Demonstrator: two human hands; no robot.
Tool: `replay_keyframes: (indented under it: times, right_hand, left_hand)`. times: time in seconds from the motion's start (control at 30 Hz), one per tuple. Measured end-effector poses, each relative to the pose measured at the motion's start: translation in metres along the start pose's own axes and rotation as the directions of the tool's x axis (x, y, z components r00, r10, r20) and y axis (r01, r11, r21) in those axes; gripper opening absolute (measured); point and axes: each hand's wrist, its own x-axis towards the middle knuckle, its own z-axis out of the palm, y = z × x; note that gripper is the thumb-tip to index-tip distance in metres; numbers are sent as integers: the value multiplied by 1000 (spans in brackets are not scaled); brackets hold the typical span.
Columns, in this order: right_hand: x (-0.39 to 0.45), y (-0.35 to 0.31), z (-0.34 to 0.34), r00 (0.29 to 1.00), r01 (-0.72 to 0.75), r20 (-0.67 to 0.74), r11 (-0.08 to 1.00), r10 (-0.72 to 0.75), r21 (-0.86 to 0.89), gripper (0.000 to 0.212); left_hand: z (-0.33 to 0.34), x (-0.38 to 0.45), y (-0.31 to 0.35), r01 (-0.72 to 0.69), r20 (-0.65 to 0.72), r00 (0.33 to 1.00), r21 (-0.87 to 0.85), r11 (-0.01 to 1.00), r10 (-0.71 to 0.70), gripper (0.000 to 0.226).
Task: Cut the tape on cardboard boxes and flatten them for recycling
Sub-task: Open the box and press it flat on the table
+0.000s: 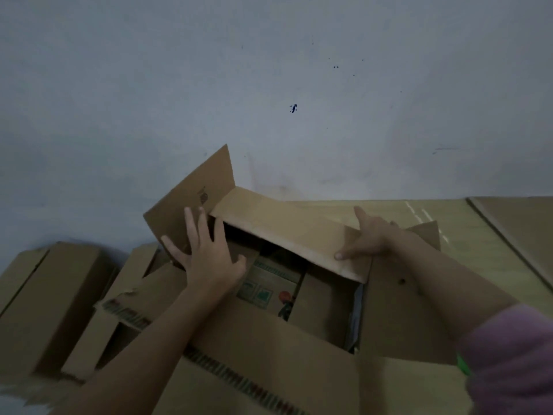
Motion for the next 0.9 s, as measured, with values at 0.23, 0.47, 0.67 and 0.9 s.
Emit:
replay_keyframes:
  times: [0.23, 0.47, 0.67, 0.9]
  right_hand:
    - [-31, -7, -7, 968, 101, -239, 992, -82, 72, 77]
    - [-120, -33, -17, 631, 366, -686, 919, -361, -147, 29]
    - [-155, -39, -24, 784, 294, -532, 946, -319, -135, 43]
    - [-129, 1, -12, 977, -182, -147, 967, 157, -179, 68]
  left_hand:
    - [5, -4, 15, 25, 107, 994, -411, 911, 21, 75]
    - [-22, -15, 49, 118, 41, 986, -859, 498, -164, 81]
    - [-36, -10, 42, -71, -35, 995, -898, 434, 90, 81]
    - [-1, -40, 61, 2, 288, 893, -771, 637, 346, 61]
